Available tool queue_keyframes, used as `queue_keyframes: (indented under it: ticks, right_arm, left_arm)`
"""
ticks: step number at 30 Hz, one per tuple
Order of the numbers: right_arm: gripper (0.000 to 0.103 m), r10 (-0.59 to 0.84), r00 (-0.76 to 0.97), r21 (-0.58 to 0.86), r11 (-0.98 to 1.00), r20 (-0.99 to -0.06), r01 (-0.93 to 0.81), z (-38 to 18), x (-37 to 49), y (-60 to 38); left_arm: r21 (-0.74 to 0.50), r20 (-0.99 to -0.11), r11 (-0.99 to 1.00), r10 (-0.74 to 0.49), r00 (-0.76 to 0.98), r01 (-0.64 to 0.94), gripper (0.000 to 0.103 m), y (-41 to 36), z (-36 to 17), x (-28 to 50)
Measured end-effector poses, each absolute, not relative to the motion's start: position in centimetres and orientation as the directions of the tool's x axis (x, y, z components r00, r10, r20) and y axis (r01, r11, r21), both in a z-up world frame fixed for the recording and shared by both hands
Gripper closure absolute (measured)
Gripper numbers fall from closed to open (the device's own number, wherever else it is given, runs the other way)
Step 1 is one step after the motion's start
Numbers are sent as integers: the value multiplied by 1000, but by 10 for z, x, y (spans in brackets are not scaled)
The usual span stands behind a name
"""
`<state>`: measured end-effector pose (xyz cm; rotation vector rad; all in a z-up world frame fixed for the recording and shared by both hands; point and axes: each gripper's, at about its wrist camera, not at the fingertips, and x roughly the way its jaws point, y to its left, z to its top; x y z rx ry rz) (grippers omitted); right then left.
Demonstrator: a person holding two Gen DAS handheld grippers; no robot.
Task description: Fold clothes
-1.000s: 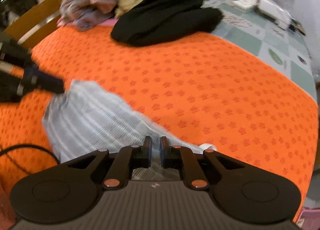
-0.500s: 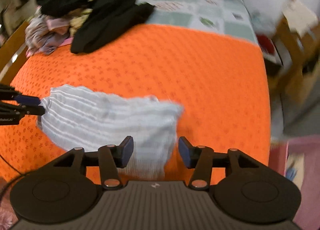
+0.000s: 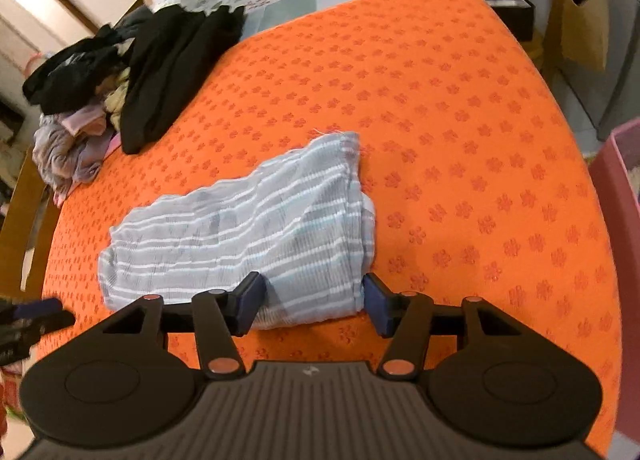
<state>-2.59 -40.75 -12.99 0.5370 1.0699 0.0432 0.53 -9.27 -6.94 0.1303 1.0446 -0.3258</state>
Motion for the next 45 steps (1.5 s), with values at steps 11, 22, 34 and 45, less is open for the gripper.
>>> queue_keyframes:
  ticks: [11, 22, 34, 45]
  right_arm:
    - [49, 280, 554, 561, 702, -784, 439, -145, -39, -424]
    - [85, 87, 637, 380, 861, -766, 339, -92, -38, -365]
    - [85, -61, 665, -51, 998, -744, 34, -40, -4, -242]
    - [86, -75, 675, -253, 953, -734, -169, -27, 11, -157]
  left_arm:
    - [-188, -869, 952, -275, 411, 240, 52, -80, -73, -7]
    - [-460, -836, 857, -506, 212, 232, 44, -95, -67, 53]
    - [-619, -743, 735, -662, 99, 275, 33, -125, -46, 124]
    - [-636, -753, 752, -654, 74, 176, 45, -103, -75, 156]
